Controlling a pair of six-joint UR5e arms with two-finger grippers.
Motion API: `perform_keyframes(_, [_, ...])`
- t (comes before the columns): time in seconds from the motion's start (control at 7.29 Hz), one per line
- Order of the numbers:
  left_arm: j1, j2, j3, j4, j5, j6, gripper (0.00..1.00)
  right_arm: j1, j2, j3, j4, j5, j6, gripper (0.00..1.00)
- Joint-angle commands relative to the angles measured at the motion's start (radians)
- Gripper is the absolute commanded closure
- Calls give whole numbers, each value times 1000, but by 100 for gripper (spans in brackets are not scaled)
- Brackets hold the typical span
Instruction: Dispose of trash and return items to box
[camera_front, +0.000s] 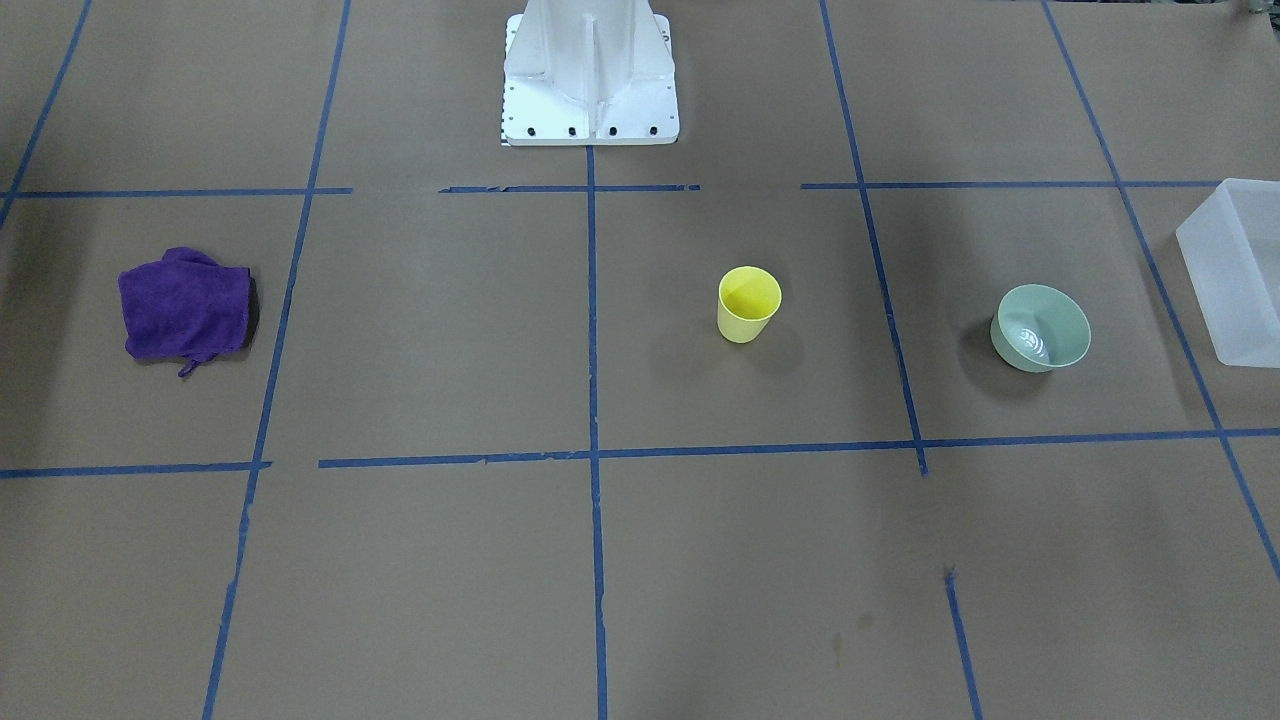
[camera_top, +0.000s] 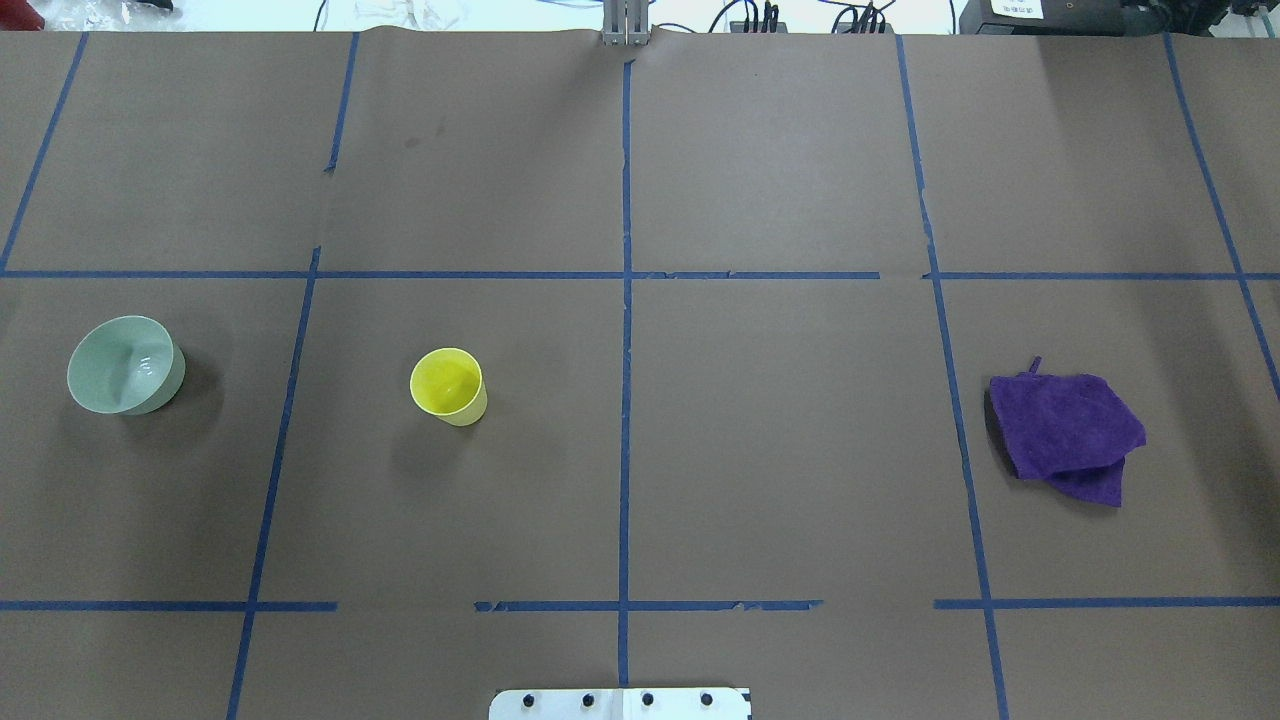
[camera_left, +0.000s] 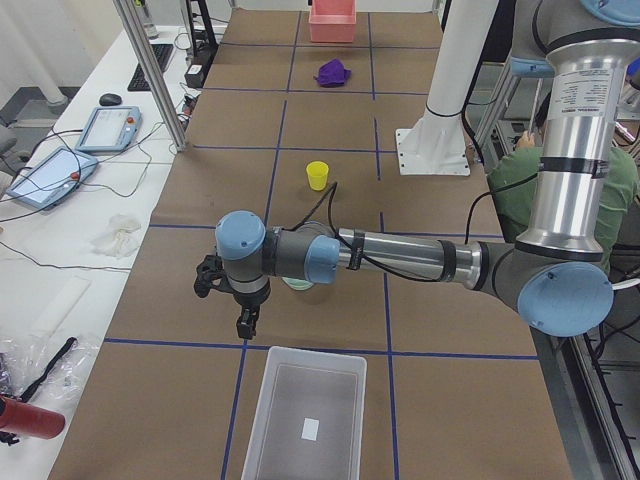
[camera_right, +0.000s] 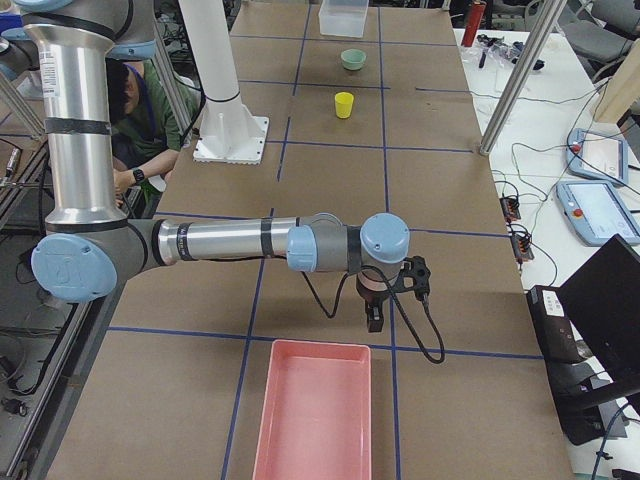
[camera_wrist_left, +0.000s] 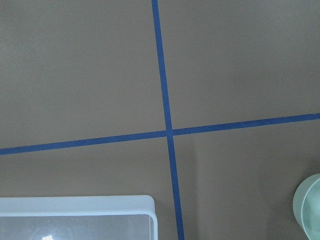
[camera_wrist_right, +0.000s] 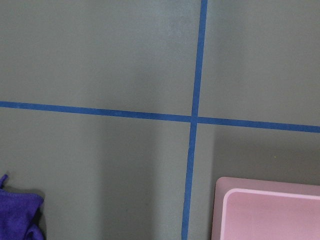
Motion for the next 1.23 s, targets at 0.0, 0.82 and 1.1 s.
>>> perform_keyframes(0.0, [0,-4,-1,-3,-2,0,0,3,4,-4,0,-2,-1,0])
perform_keyframes(0.82, [304,-28,-373,-155,8,-615,0,-3,6,6,0,-1,99,0])
perform_keyframes(1.1, [544,-22,-387,-419,190,-1006,0,-2,6,26,2,8,155,0])
